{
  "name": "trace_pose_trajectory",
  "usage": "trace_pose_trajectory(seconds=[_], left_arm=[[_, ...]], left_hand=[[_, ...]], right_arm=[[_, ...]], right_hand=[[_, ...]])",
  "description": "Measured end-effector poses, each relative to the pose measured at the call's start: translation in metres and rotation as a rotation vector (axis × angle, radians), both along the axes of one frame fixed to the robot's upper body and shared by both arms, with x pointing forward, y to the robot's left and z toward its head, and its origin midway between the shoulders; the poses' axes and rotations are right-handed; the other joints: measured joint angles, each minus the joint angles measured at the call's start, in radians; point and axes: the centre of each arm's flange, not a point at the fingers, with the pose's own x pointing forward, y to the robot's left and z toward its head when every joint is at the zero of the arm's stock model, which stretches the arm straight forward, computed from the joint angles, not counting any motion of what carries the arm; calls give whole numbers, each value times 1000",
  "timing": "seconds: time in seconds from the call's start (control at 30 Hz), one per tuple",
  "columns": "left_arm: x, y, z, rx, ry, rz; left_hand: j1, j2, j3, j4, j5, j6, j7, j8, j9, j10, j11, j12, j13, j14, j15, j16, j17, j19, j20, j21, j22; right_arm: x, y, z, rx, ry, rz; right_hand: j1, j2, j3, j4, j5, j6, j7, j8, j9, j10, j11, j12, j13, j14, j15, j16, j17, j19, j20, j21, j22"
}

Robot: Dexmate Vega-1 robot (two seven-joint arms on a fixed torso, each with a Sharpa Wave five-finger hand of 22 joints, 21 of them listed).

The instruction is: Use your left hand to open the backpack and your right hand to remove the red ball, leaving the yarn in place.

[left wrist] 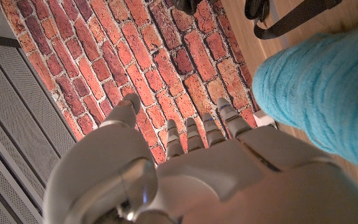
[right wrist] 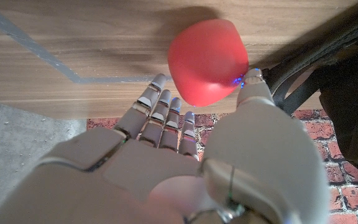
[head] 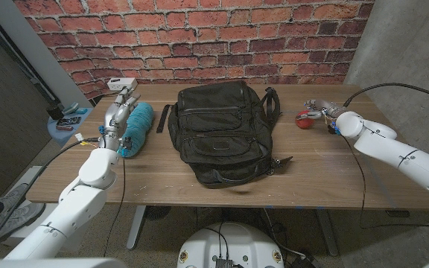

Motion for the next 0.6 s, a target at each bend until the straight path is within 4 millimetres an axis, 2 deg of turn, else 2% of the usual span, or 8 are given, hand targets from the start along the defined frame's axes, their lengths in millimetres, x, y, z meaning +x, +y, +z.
trace_pose_trajectory(seconds=[0.6], left_arm=[[7,5,3,6,10,-20]], left_hand=[[0,0,0,0,0,9,2,0,0,0,0,0,0,0,0,0,-3,0,0,0,0]], right_arm=[[-6,15,12,-3,-2,7]], right_hand=[[-25,-6,-10,4,10,-6,6,9,0,-7,7,0,5,-7,7,-4,5,-7,7,0,0]])
